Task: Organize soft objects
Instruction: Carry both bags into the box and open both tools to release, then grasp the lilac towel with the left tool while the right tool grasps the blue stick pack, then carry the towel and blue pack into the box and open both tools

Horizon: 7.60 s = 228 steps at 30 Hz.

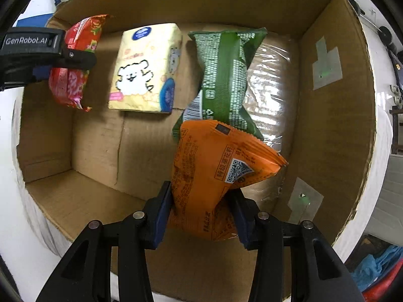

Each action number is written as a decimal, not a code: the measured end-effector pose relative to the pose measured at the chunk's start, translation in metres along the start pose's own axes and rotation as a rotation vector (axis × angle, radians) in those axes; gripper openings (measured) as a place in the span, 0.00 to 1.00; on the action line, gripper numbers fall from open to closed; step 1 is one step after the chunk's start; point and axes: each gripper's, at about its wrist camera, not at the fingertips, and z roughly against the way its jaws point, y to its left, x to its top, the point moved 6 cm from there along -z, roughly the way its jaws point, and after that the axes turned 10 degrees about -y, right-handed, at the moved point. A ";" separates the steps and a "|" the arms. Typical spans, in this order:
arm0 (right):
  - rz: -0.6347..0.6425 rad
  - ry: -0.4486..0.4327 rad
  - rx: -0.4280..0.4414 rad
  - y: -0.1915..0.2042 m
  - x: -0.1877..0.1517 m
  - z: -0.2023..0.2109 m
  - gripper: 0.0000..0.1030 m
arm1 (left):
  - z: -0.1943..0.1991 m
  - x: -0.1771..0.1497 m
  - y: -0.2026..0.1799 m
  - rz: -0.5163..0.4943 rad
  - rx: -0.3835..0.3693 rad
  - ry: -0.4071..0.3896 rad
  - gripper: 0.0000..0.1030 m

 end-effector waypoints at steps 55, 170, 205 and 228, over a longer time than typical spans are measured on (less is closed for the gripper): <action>-0.179 -0.450 -0.160 0.020 -0.098 0.217 1.00 | 0.237 -0.170 -0.005 -0.069 0.073 -0.600 1.00; -0.217 -0.288 0.125 0.062 0.004 0.144 0.15 | 0.131 -0.084 -0.017 -0.071 -0.133 -0.227 0.36; -0.171 -0.134 -0.070 0.011 0.018 0.051 0.77 | 0.058 -0.072 -0.007 -0.059 -0.006 -0.155 0.95; -0.194 -0.311 -0.127 0.002 -0.034 0.144 1.00 | 0.177 -0.127 -0.011 -0.052 0.051 -0.419 1.00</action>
